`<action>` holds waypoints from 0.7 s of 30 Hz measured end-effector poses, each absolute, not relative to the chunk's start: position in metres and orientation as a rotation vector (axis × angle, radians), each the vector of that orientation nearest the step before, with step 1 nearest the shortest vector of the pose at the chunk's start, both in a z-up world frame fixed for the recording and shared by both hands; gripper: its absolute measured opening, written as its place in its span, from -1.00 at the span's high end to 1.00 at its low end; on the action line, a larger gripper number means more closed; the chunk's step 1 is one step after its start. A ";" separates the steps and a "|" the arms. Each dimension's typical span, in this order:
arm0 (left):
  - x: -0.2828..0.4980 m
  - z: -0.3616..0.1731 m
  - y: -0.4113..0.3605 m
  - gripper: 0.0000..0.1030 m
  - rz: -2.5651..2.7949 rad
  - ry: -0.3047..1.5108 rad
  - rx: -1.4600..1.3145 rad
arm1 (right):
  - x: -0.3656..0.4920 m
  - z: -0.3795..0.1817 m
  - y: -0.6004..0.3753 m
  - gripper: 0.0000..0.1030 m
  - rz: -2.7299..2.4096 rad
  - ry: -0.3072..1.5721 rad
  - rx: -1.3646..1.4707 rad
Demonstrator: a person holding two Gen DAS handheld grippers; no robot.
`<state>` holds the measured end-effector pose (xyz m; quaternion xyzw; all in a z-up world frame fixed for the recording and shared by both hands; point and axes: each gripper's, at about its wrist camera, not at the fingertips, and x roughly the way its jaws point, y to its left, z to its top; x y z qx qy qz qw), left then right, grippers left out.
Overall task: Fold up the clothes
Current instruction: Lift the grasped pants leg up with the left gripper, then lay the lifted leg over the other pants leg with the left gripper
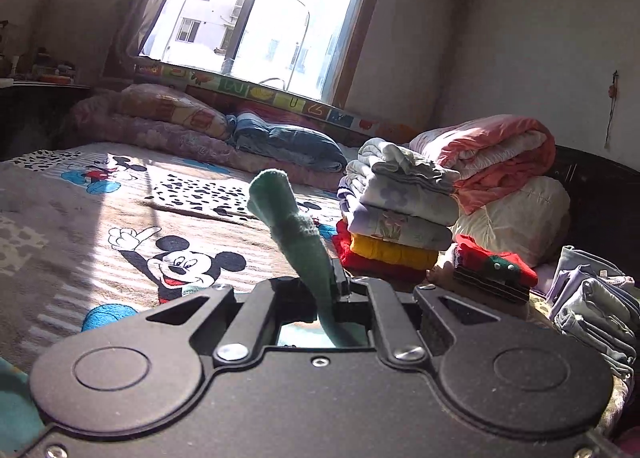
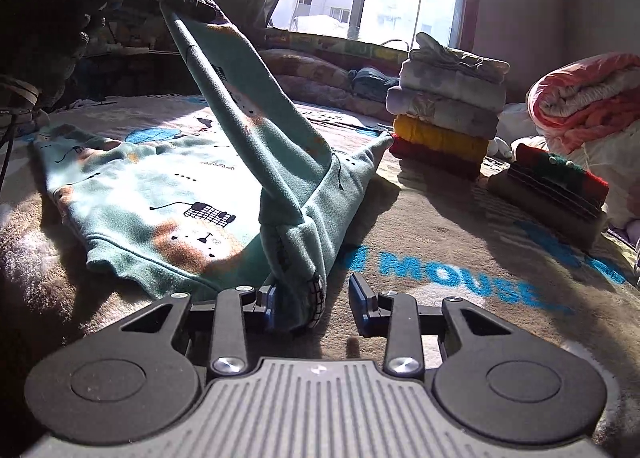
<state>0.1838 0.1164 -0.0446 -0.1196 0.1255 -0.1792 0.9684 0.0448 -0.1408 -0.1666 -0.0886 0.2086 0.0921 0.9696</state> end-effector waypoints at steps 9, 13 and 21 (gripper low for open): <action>0.179 -0.068 0.149 0.91 -0.286 0.325 -0.263 | 0.038 -0.166 -0.132 0.29 0.172 0.397 -0.255; 0.185 -0.082 0.155 0.91 -0.240 0.381 -0.243 | 0.033 -0.167 -0.125 0.30 0.176 0.376 -0.340; 0.186 -0.103 0.159 0.91 -0.192 0.437 -0.219 | 0.030 -0.168 -0.121 0.32 0.183 0.361 -0.425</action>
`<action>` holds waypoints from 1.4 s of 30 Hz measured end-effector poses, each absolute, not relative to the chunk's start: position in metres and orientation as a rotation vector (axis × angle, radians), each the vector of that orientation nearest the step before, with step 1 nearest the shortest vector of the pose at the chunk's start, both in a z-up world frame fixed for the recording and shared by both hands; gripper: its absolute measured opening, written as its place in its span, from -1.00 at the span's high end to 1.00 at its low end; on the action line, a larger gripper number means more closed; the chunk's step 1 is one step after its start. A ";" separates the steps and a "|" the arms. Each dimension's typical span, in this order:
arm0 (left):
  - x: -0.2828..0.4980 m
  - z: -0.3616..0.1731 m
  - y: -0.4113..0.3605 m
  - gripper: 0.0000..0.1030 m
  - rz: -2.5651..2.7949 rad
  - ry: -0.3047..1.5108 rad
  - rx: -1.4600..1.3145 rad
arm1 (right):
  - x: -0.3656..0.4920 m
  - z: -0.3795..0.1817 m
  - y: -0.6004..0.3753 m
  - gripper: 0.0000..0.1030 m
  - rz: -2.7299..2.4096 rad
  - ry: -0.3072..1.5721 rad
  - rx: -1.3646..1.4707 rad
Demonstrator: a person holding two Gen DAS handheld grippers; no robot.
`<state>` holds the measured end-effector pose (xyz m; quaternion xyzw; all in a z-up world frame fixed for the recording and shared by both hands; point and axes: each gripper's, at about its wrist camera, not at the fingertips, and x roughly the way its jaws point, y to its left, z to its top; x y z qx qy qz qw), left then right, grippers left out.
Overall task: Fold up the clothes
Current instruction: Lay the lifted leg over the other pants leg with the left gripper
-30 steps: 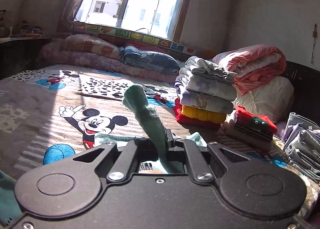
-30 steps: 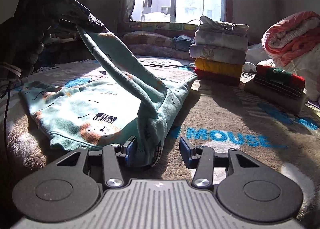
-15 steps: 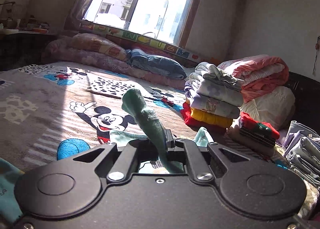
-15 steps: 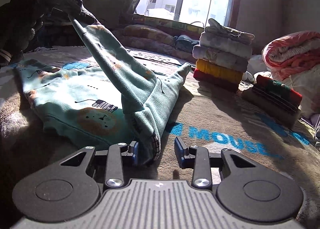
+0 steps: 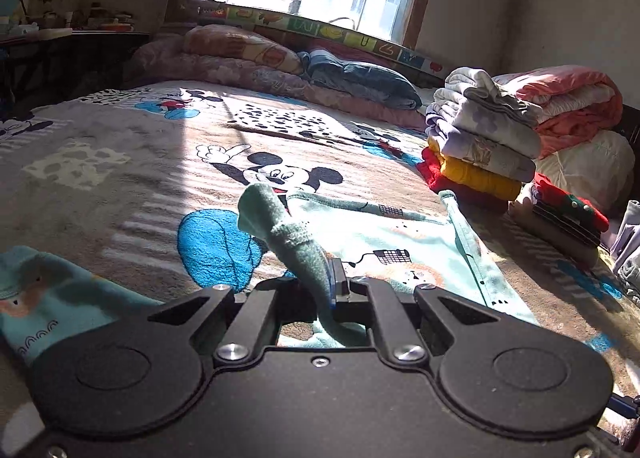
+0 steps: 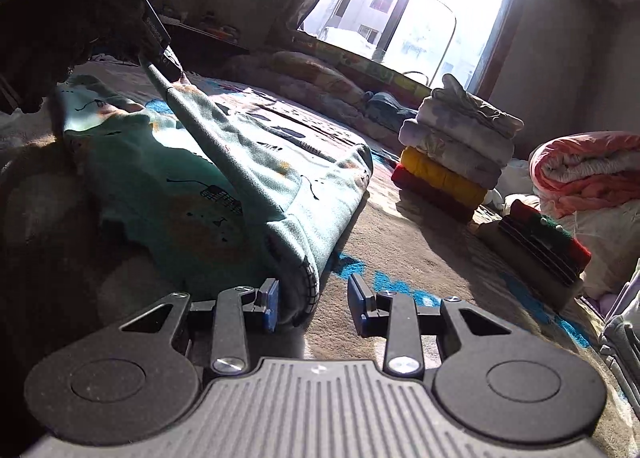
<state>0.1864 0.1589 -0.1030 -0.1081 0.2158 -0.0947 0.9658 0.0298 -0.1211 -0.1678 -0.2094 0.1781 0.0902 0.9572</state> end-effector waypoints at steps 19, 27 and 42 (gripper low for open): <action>0.192 -0.130 0.152 0.92 -0.131 0.564 -0.105 | 0.010 -0.157 -0.120 0.28 0.331 0.428 -0.537; 0.174 -0.106 0.154 0.92 -0.166 0.413 -0.135 | 0.027 -0.136 -0.110 -0.23 0.341 0.291 -0.447; 0.192 -0.140 0.154 0.91 -0.123 0.587 -0.041 | 0.045 -0.165 -0.105 -0.16 0.532 0.414 -0.499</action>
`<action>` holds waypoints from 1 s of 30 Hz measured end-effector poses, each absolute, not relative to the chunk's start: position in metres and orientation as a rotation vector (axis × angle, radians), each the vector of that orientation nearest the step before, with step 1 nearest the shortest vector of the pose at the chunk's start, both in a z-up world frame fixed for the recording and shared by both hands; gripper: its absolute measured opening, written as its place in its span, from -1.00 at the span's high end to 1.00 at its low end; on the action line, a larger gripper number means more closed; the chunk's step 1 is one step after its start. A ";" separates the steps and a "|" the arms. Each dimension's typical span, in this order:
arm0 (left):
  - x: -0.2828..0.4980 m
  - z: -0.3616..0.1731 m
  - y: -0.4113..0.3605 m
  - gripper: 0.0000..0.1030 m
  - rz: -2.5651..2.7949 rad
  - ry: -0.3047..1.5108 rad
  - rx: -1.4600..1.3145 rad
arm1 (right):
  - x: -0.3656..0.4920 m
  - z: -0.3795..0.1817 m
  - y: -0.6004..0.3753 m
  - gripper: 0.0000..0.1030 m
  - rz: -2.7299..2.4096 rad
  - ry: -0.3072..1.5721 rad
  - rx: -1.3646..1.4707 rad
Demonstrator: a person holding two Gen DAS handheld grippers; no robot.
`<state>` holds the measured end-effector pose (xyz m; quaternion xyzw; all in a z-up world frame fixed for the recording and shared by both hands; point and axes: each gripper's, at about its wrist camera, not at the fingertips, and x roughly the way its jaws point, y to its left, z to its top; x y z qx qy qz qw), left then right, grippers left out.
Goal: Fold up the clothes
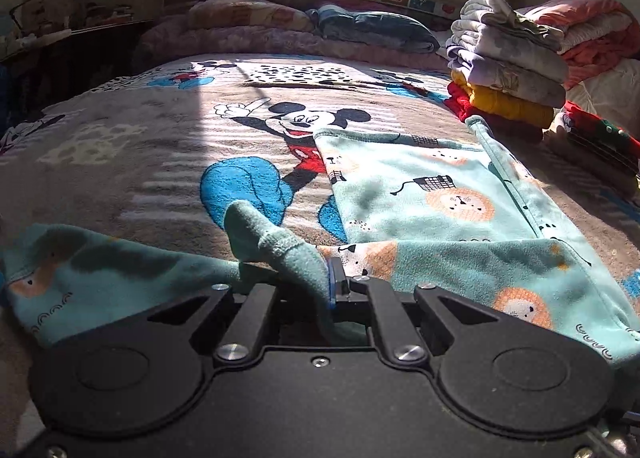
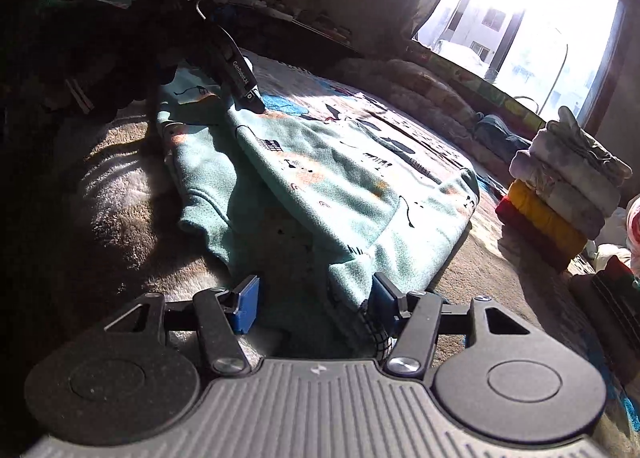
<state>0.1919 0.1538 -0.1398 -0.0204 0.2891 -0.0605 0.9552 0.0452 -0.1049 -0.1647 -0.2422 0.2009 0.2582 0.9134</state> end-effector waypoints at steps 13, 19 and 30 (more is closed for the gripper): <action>0.182 -0.074 0.138 -0.01 -0.016 0.406 -0.027 | 0.043 -0.162 -0.104 -0.24 0.574 0.438 -0.457; 0.218 -0.073 0.032 0.39 -0.297 0.429 0.089 | 0.052 -0.160 -0.105 -0.29 0.608 0.454 -0.414; 0.334 -0.119 -0.058 0.67 -0.443 0.624 0.285 | 0.056 -0.159 -0.106 -0.51 0.659 0.483 -0.370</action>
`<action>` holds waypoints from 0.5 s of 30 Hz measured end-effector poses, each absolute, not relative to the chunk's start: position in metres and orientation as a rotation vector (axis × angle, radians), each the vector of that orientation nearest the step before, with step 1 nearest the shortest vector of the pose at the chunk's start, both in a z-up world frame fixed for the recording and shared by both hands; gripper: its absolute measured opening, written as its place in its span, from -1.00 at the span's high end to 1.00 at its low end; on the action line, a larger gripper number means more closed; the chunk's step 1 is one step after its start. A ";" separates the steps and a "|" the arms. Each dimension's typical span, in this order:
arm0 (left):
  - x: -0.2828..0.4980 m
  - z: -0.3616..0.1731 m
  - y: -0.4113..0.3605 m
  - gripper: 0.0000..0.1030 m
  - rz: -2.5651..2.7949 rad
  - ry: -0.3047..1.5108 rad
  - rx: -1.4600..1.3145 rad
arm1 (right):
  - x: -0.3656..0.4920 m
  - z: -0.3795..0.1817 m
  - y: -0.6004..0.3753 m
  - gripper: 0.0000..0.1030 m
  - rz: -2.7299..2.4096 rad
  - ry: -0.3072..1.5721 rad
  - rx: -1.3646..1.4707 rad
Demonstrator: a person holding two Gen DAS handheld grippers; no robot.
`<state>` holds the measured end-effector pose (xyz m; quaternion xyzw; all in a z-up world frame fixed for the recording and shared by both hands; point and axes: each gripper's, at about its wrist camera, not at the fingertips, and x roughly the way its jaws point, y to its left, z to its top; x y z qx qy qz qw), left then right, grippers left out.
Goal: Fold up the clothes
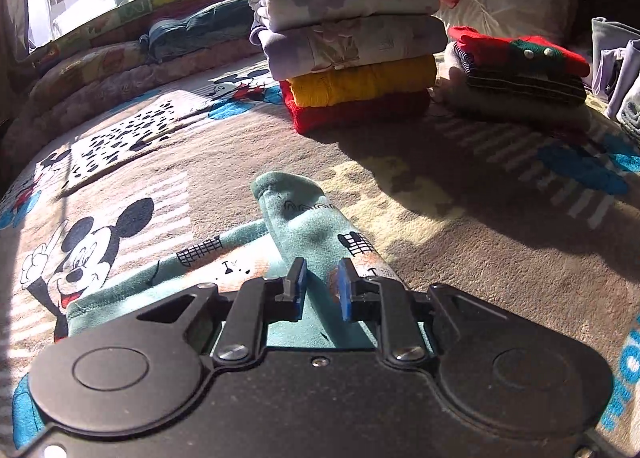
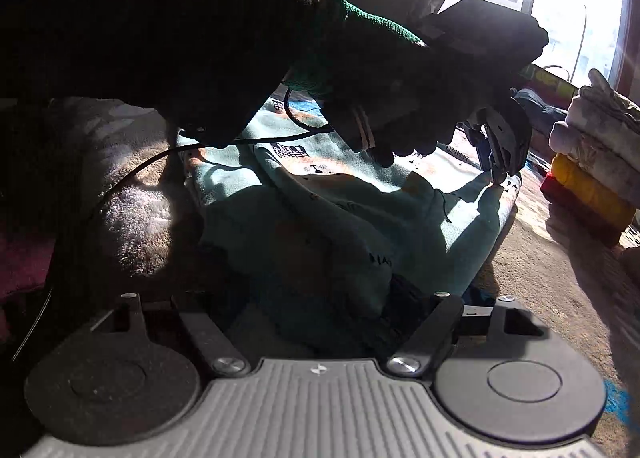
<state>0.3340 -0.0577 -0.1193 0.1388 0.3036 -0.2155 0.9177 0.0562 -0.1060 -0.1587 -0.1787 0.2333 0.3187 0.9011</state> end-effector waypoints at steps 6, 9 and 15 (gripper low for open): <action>0.376 -0.135 -0.070 0.68 -0.474 0.700 0.280 | 0.059 -0.159 -0.107 -0.55 0.672 0.495 -0.342; 0.396 -0.136 -0.073 0.68 -0.484 0.747 0.259 | 0.059 -0.159 -0.105 -0.60 0.677 0.500 -0.336; 0.425 -0.123 -0.073 0.68 -0.476 0.802 0.249 | 0.058 -0.161 -0.104 -0.67 0.685 0.509 -0.323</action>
